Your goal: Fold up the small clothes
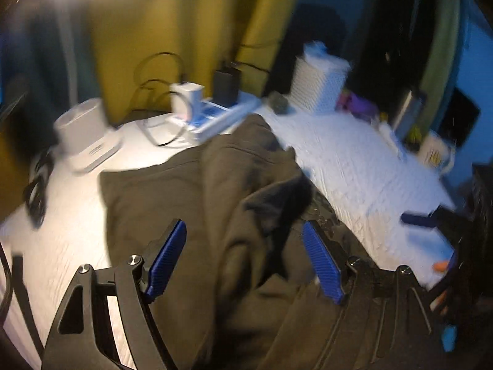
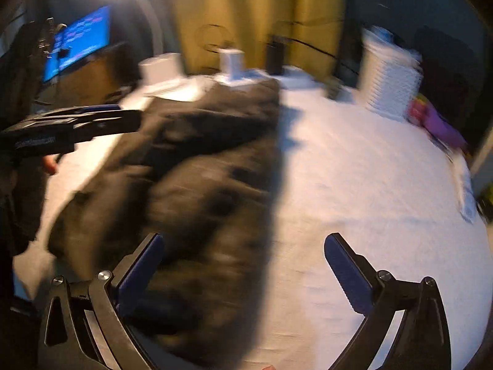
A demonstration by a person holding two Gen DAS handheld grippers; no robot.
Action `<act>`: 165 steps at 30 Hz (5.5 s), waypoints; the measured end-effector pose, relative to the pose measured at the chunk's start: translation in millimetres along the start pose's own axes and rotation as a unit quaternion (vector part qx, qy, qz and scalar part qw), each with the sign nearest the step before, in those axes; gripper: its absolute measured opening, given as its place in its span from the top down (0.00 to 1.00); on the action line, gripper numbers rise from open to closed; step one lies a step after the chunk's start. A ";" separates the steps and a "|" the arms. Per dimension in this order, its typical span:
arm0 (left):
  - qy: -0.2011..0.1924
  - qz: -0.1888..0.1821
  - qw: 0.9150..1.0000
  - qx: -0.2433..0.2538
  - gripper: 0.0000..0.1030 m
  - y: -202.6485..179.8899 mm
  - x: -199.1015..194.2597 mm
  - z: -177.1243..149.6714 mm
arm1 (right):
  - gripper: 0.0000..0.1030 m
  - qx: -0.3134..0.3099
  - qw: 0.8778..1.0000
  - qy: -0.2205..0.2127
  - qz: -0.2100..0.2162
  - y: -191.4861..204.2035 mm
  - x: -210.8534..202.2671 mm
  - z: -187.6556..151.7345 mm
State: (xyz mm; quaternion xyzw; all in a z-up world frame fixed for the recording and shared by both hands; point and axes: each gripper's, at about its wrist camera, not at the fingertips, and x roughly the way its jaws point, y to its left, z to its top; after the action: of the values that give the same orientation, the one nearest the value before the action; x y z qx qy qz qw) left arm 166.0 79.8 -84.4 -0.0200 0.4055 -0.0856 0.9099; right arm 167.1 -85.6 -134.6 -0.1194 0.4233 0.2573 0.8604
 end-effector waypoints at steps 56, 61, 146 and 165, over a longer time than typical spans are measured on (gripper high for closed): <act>0.069 -0.083 0.992 -0.065 0.89 0.7 -60.7 -106.4 | 0.00 0.030 0.999 0.021 0.005 -3.3 5.0 -24.3; 0.077 -0.066 0.989 -0.107 0.89 13.4 -60.9 -131.2 | 0.00 0.019 0.999 0.029 0.001 6.0 10.7 -33.8; -0.023 0.021 0.999 -0.043 0.93 110.1 11.3 22.9 | 0.17 0.034 0.998 -0.019 0.039 -47.7 76.9 77.4; -0.012 -0.005 0.994 -0.109 0.93 146.4 15.2 7.2 | 0.68 0.055 0.992 0.020 0.109 -8.1 172.2 168.8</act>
State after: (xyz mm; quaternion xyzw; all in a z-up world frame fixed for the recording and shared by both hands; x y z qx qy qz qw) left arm 201.8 221.2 -106.3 -0.1223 0.4015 -0.0451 0.9065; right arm 371.7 37.9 -167.2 -0.0306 0.4646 0.3235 0.8238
